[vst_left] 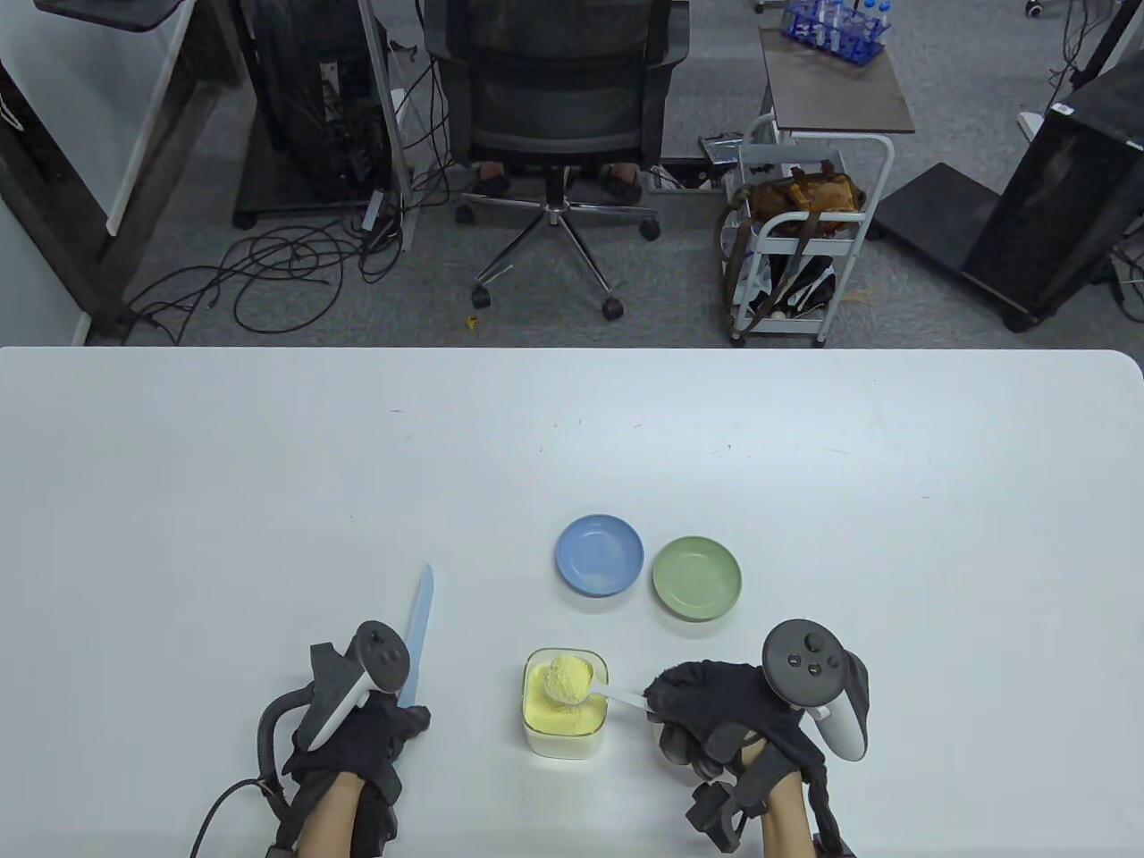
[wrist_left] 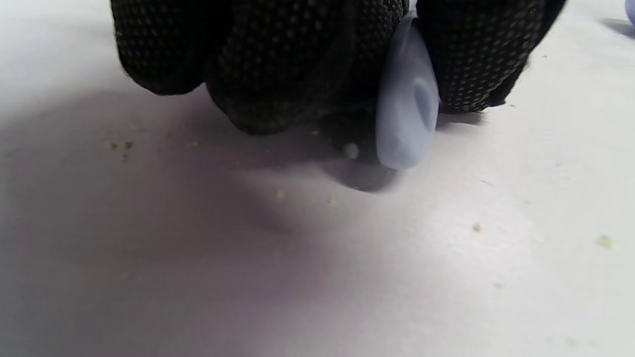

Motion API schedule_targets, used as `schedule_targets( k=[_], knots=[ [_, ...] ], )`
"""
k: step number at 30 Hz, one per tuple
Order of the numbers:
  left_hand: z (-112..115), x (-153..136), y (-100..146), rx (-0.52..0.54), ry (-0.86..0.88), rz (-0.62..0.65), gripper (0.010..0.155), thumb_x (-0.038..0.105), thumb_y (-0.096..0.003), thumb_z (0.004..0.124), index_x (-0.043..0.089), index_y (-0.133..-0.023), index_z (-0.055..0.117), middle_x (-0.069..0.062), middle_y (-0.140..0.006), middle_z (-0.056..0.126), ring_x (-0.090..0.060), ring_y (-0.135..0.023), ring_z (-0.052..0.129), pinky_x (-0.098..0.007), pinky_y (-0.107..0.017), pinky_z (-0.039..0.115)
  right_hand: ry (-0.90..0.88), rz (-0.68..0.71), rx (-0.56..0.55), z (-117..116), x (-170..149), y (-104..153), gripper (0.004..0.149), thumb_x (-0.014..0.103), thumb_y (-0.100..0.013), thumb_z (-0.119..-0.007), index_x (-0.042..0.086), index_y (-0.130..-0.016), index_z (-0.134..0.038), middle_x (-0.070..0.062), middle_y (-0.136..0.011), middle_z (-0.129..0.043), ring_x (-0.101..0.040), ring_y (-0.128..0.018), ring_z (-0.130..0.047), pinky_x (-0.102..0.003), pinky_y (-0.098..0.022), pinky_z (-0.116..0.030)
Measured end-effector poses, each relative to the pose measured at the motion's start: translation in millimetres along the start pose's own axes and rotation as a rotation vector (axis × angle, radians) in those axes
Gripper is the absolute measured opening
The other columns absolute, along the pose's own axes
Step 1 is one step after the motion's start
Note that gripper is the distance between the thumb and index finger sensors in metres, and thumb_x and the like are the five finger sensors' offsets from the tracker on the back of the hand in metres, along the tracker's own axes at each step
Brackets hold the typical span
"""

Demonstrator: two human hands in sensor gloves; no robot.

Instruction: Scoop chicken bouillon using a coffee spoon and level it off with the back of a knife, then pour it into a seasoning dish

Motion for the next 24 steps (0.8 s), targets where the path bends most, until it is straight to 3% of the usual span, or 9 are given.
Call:
schedule_targets(
  k=[5, 9, 12, 19, 24],
  knots=[
    [-12.1, 9.3, 14.1, 0.039, 0.106, 0.121, 0.05, 0.051, -0.039, 0.09, 0.013, -0.071, 0.084, -0.005, -0.045, 0.098, -0.011, -0.023, 0.099, -0.038, -0.038, 0.083, 0.0, -0.01, 0.002, -0.6, -0.6, -0.3, 0.034, 0.027, -0.042, -0.08, -0.002, -0.057, -0.087, -0.012, -0.018, -0.096, 0.009, 0.013, -0.086, -0.024, 0.005, -0.085],
    [-33.2, 37.2, 50.8, 0.034, 0.337, 0.436, 0.05, 0.051, -0.0396, 0.09, 0.013, -0.072, 0.084, -0.006, -0.046, 0.098, -0.011, -0.023, 0.099, -0.038, -0.039, 0.083, -0.013, -0.005, 0.0, -0.3, -0.3, -0.4, 0.034, 0.027, -0.042, -0.08, -0.003, -0.057, -0.087, -0.012, -0.019, -0.096, 0.009, 0.013, -0.086, -0.024, 0.005, -0.085],
    [-36.4, 57.4, 71.9, -0.012, 0.382, 0.621, 0.05, 0.05, -0.0401, 0.091, 0.013, -0.072, 0.085, -0.006, -0.046, 0.098, -0.012, -0.024, 0.099, -0.038, -0.039, 0.082, -0.012, -0.007, -0.001, -0.4, -0.5, -0.6, 0.034, 0.027, -0.043, -0.08, -0.003, -0.057, -0.087, -0.012, -0.019, -0.096, 0.009, 0.013, -0.086, -0.025, 0.005, -0.085],
    [-23.0, 86.2, 88.8, -0.105, 0.316, 0.767, 0.05, 0.05, -0.0405, 0.091, 0.013, -0.073, 0.084, -0.006, -0.047, 0.098, -0.012, -0.025, 0.099, -0.039, -0.041, 0.082, -0.037, -0.003, -0.006, -0.2, -0.6, -0.5, 0.034, 0.027, -0.043, -0.08, -0.003, -0.058, -0.086, -0.013, -0.019, -0.096, 0.009, 0.013, -0.087, -0.025, 0.005, -0.085],
    [-15.0, 97.3, 93.1, -0.093, 0.251, 0.759, 0.049, 0.049, -0.0406, 0.091, 0.012, -0.073, 0.085, -0.007, -0.047, 0.098, -0.013, -0.025, 0.099, -0.039, -0.041, 0.082, -0.052, 0.007, 0.009, -2.6, 1.1, -1.1, 0.034, 0.026, -0.043, -0.08, -0.004, -0.058, -0.086, -0.013, -0.019, -0.097, 0.009, 0.013, -0.087, -0.025, 0.005, -0.085]
  ],
)
Point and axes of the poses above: the tracker on the back of each hand, its own x axis roughly to the thumb side, its own y axis roughly from the fingertips to the wrist, z = x × y, the point moved 2 cm from there along -y, roughly from the wrist to the fingertips
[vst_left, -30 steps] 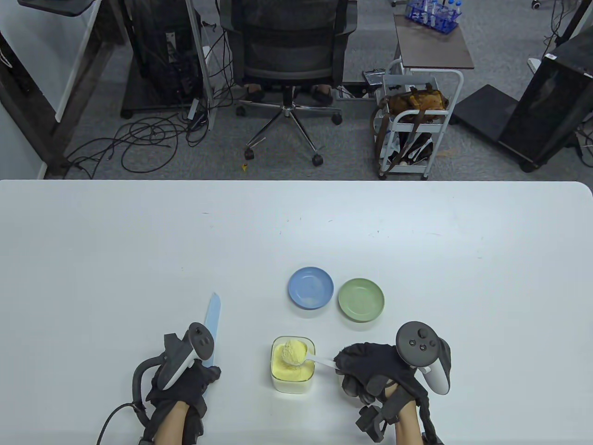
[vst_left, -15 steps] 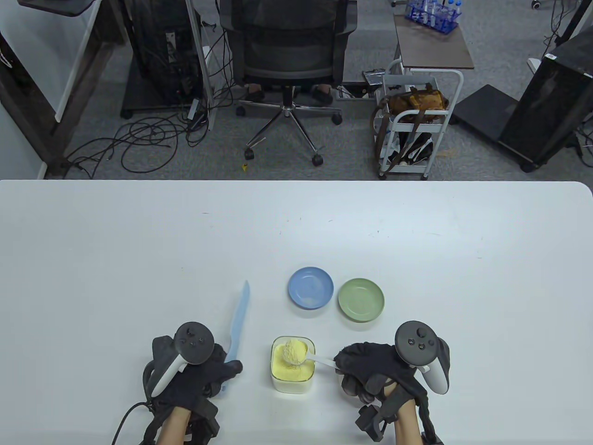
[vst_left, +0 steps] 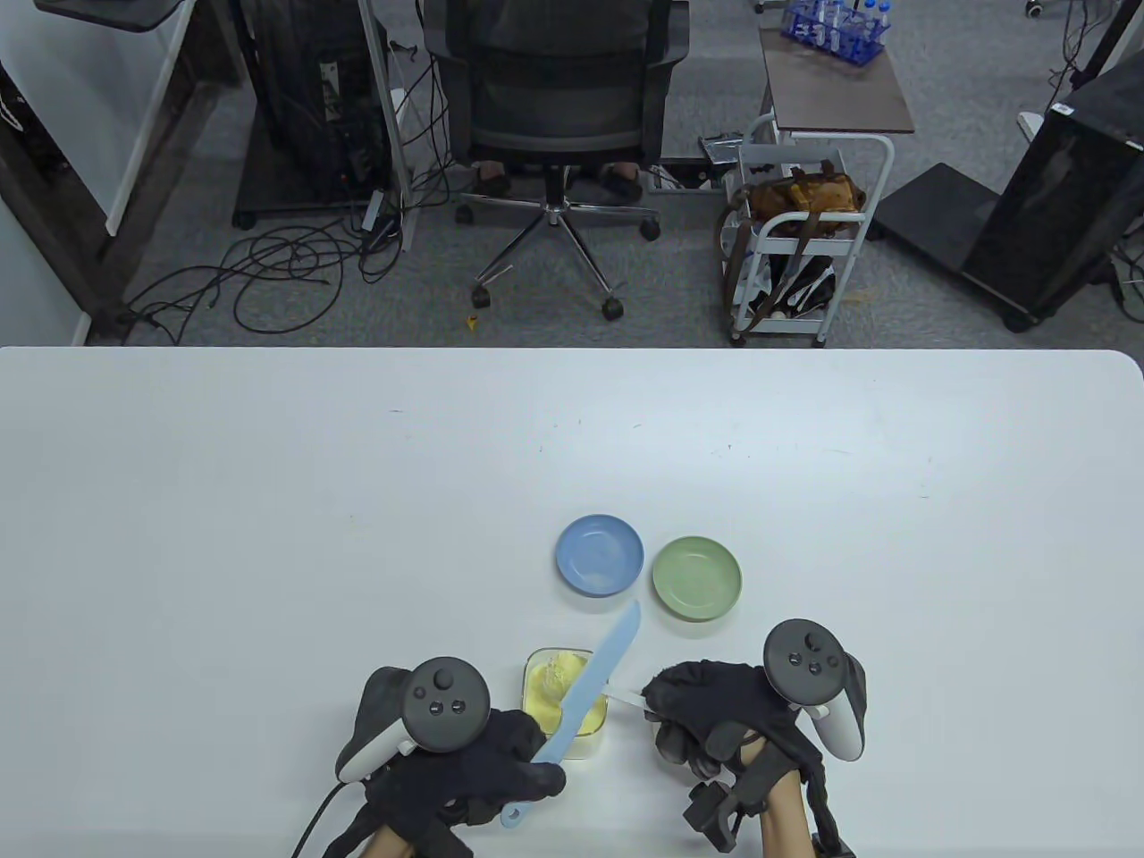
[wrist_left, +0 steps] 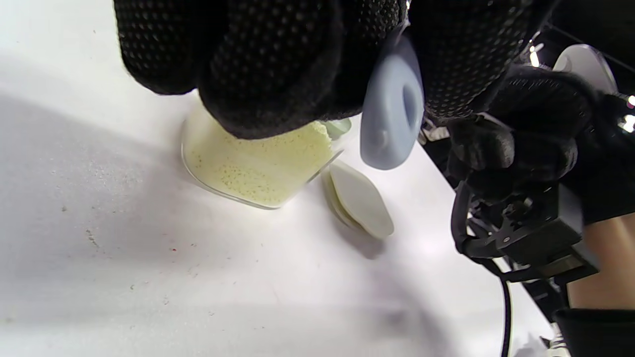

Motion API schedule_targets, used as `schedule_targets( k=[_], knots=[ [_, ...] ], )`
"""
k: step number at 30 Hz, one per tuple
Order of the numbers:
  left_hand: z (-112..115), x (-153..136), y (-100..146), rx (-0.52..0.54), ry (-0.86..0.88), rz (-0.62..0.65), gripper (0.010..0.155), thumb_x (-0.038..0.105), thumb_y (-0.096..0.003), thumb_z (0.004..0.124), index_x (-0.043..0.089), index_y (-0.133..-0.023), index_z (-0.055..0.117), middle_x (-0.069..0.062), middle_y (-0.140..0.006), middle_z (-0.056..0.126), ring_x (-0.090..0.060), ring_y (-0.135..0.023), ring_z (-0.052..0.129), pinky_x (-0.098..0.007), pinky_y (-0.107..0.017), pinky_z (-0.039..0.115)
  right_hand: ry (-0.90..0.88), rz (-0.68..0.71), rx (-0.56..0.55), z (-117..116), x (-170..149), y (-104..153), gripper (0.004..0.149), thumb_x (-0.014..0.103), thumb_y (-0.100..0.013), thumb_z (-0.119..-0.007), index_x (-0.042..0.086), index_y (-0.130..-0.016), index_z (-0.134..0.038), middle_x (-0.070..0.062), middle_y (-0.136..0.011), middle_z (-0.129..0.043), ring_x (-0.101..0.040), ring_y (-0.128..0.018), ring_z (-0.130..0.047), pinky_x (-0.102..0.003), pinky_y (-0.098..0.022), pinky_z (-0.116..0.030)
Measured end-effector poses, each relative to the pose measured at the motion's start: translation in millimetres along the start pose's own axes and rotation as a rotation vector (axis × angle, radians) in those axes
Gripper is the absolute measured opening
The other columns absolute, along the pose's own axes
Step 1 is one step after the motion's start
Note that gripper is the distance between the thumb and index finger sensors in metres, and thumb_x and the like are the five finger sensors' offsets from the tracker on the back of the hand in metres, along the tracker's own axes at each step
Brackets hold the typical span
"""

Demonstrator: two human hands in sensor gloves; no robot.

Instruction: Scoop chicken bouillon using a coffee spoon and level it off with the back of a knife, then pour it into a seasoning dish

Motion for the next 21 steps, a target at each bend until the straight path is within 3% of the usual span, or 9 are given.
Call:
schedule_targets(
  k=[21],
  knots=[
    [-5.5, -27.3, -4.9, -0.041, 0.052, -0.091, 0.049, 0.049, -0.0408, 0.091, 0.012, -0.072, 0.085, -0.007, -0.045, 0.098, -0.012, -0.022, 0.099, -0.038, -0.039, 0.082, 0.017, 0.026, 0.006, 4.8, 4.1, 3.7, 0.035, 0.026, -0.043, -0.08, -0.004, -0.058, -0.086, -0.014, -0.02, -0.097, 0.008, 0.012, -0.087, -0.025, 0.004, -0.085]
  ],
)
Point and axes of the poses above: the tracker on the back of each hand, its own x axis roughly to the thumb side, its own y axis roughly from the fingertips to the wrist, z = x × y, the point moved 2 cm from there along -y, roughly from the wrist to the fingertips
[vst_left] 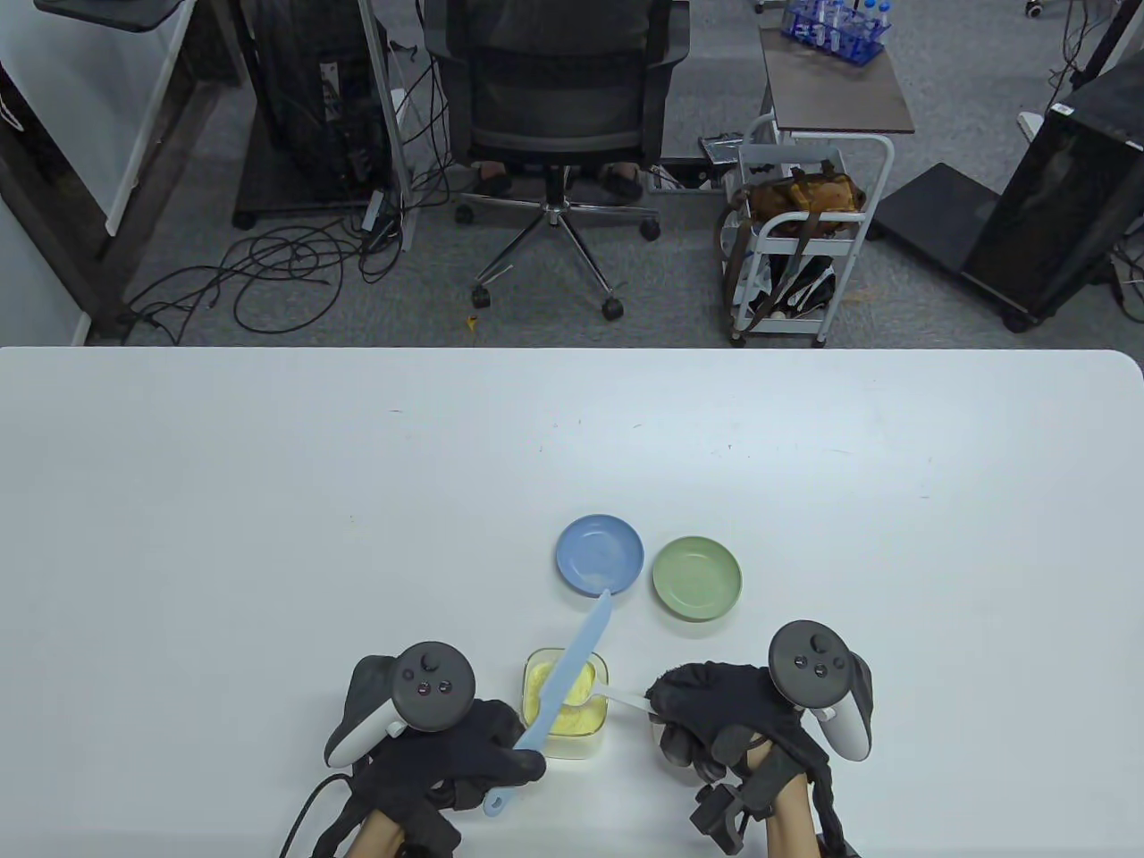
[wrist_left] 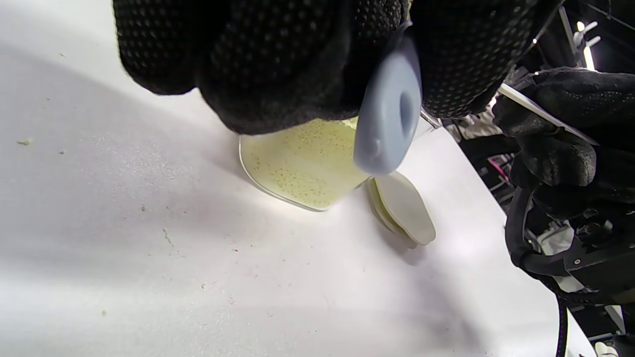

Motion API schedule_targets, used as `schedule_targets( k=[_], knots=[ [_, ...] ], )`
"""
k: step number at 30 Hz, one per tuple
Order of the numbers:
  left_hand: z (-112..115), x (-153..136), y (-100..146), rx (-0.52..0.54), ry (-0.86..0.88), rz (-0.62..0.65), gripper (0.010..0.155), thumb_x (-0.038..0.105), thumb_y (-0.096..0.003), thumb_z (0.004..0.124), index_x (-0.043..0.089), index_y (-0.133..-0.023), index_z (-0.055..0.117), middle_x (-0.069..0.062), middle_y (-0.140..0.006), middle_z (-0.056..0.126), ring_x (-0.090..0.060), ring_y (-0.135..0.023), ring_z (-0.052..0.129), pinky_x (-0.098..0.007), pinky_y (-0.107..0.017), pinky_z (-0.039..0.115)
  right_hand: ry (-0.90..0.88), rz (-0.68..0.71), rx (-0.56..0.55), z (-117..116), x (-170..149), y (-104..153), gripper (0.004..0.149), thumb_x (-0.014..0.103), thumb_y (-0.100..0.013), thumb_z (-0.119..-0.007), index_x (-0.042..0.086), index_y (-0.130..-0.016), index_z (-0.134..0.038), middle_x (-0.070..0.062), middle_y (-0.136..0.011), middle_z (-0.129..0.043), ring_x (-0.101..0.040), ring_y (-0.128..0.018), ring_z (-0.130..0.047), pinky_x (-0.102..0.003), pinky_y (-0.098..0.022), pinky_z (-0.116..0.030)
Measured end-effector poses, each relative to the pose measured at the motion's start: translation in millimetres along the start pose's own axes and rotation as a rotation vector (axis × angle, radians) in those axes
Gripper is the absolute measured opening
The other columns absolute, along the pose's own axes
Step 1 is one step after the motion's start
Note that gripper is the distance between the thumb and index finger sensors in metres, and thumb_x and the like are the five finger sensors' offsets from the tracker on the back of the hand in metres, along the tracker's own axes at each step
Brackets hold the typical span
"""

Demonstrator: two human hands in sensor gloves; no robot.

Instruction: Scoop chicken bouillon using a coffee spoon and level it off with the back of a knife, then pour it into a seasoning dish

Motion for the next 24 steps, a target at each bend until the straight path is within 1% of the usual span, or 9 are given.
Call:
schedule_targets(
  k=[18, 24],
  knots=[
    [-10.8, -15.7, 2.0, -0.014, 0.051, -0.016, 0.048, 0.048, -0.0411, 0.091, 0.013, -0.073, 0.085, -0.007, -0.046, 0.097, -0.013, -0.024, 0.099, -0.039, -0.04, 0.082, 0.0, -0.003, 0.018, -1.8, -1.4, -0.9, 0.035, 0.027, -0.043, -0.08, -0.004, -0.058, -0.086, -0.014, -0.021, -0.097, 0.008, 0.012, -0.087, -0.026, 0.004, -0.085],
    [-17.7, -22.5, 5.4, 0.007, 0.102, -0.01, 0.049, 0.048, -0.0412, 0.091, 0.012, -0.073, 0.084, -0.007, -0.047, 0.097, -0.013, -0.024, 0.099, -0.039, -0.041, 0.081, -0.007, -0.002, 0.024, -2.6, -2.0, -1.3, 0.035, 0.027, -0.043, -0.08, -0.003, -0.059, -0.086, -0.014, -0.021, -0.097, 0.008, 0.012, -0.087, -0.026, 0.004, -0.085]
  ],
)
Point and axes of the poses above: the tracker on the back of each hand, its own x axis roughly to the thumb side, its own y axis roughly from the fingertips to the wrist, z = x × y, the point moved 2 cm from there along -y, roughly from the wrist to the fingertips
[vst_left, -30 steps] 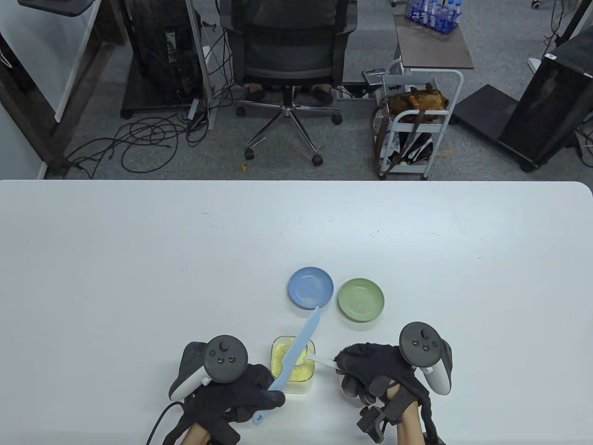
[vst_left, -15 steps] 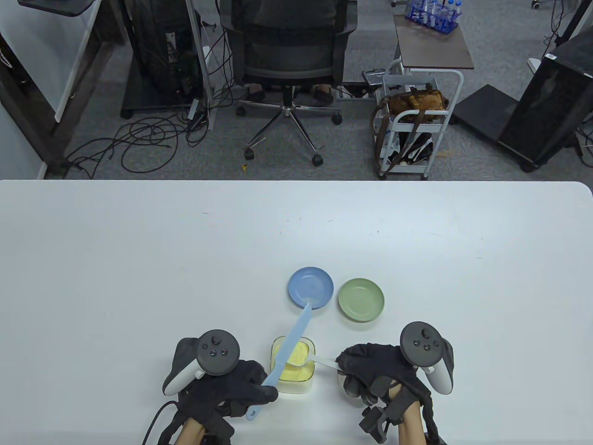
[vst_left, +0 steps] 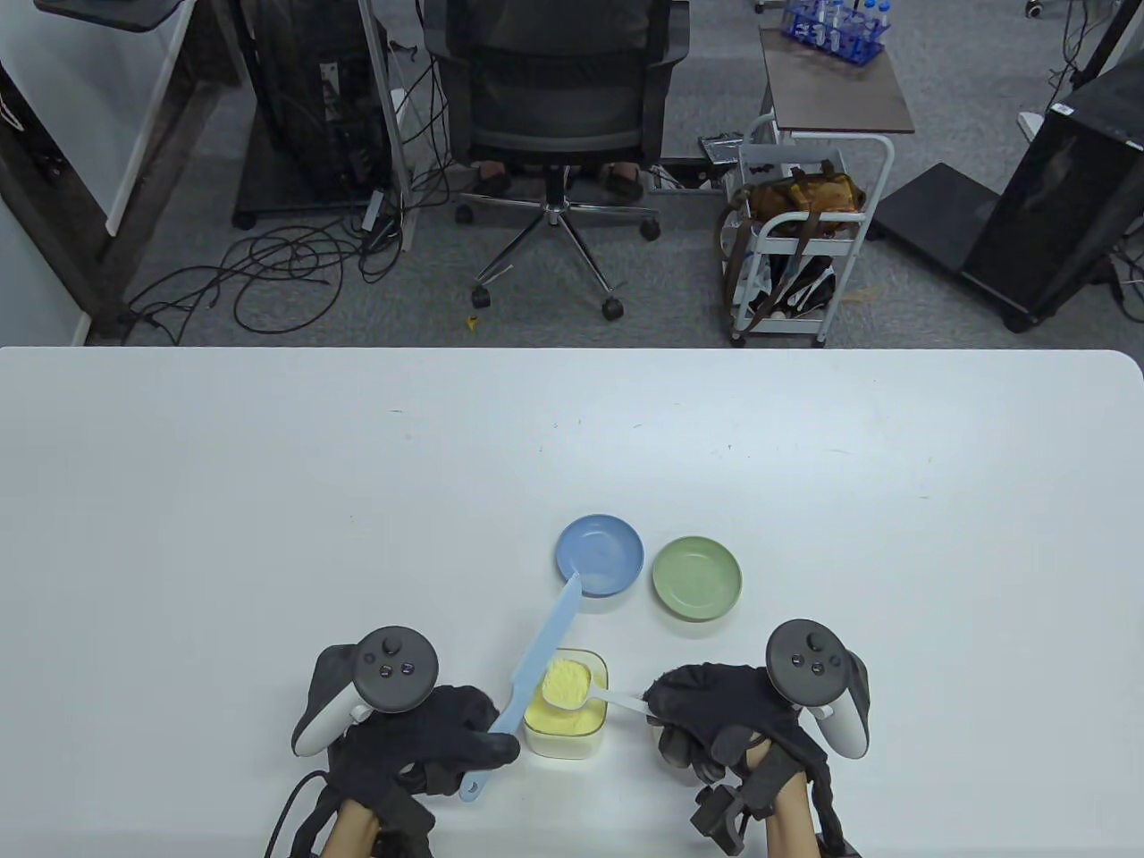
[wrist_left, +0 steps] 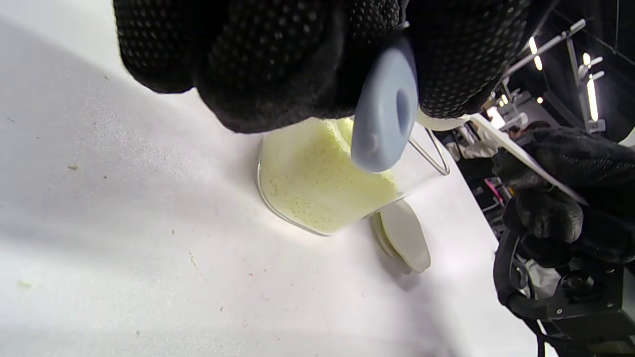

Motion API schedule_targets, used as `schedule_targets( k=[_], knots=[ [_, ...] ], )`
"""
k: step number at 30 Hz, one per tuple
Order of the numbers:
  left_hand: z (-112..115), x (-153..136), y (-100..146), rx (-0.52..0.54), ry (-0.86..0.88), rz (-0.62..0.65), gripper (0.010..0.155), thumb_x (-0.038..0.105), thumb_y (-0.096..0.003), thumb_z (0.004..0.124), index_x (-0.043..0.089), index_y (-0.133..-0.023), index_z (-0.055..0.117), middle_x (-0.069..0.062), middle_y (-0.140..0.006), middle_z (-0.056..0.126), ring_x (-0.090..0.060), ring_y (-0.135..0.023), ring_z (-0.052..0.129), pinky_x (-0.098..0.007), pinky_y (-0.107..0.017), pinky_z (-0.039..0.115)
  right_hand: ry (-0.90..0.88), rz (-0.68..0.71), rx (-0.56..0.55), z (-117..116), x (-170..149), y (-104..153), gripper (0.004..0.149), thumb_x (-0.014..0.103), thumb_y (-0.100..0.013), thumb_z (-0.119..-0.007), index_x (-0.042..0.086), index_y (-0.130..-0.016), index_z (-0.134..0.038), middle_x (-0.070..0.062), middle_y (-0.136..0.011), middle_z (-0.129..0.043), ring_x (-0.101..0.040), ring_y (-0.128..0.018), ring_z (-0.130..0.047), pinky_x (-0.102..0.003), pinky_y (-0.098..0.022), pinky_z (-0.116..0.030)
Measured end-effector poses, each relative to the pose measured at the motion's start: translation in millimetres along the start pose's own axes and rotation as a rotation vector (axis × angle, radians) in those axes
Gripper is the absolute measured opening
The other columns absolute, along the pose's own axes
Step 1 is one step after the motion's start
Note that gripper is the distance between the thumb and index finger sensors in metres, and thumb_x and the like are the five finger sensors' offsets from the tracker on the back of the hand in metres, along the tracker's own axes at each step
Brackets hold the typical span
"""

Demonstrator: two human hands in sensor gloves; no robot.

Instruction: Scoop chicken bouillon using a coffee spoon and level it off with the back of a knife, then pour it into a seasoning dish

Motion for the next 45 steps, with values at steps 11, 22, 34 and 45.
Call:
schedule_targets(
  k=[11, 22, 34, 45],
  knots=[
    [-15.6, -36.9, 0.4, 0.228, -0.025, -0.267, 0.05, 0.047, -0.0412, 0.089, 0.012, -0.075, 0.083, -0.008, -0.05, 0.098, -0.014, -0.028, 0.1, -0.04, -0.042, 0.081, -0.005, 0.001, 0.008, -1.5, -1.1, -1.4, 0.034, 0.027, -0.043, -0.08, -0.003, -0.059, -0.086, -0.014, -0.021, -0.097, 0.008, 0.012, -0.088, -0.026, 0.003, -0.085],
    [-4.6, -72.3, -17.5, 0.183, -0.14, -0.514, 0.051, 0.048, -0.0383, 0.089, 0.013, -0.076, 0.083, -0.008, -0.051, 0.099, -0.014, -0.029, 0.101, -0.039, -0.042, 0.082, -0.012, 0.006, 0.006, -1.1, -1.4, -1.5, 0.035, 0.027, -0.043, -0.08, -0.003, -0.059, -0.086, -0.014, -0.021, -0.097, 0.008, 0.012, -0.088, -0.026, 0.003, -0.085],
    [-3.2, -80.9, -19.0, 0.164, -0.25, -0.619, 0.05, 0.05, -0.0284, 0.089, 0.017, -0.066, 0.084, -0.005, -0.043, 0.096, -0.011, -0.02, 0.099, -0.036, -0.037, 0.082, -0.01, 0.019, 0.016, -2.9, -1.2, -1.9, 0.035, 0.027, -0.043, -0.08, -0.003, -0.059, -0.086, -0.014, -0.022, -0.097, 0.008, 0.011, -0.088, -0.026, 0.003, -0.085],
    [-4.2, -80.4, -16.0, 0.221, -0.307, -0.627, 0.052, 0.053, -0.025, 0.088, 0.018, -0.063, 0.086, -0.004, -0.04, 0.097, -0.01, -0.017, 0.098, -0.036, -0.036, 0.083, 0.005, -0.009, 0.017, -4.7, -4.9, -2.9, 0.035, 0.027, -0.043, -0.079, -0.003, -0.06, -0.086, -0.014, -0.022, -0.097, 0.007, 0.011, -0.088, -0.026, 0.002, -0.085]
  ],
)
Point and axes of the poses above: the tracker on the back of each hand, its own x axis roughly to the thumb side, its own y axis roughly from the fingertips to the wrist, z = x × y, the point moved 2 cm from there along -y, roughly from the wrist to the fingertips
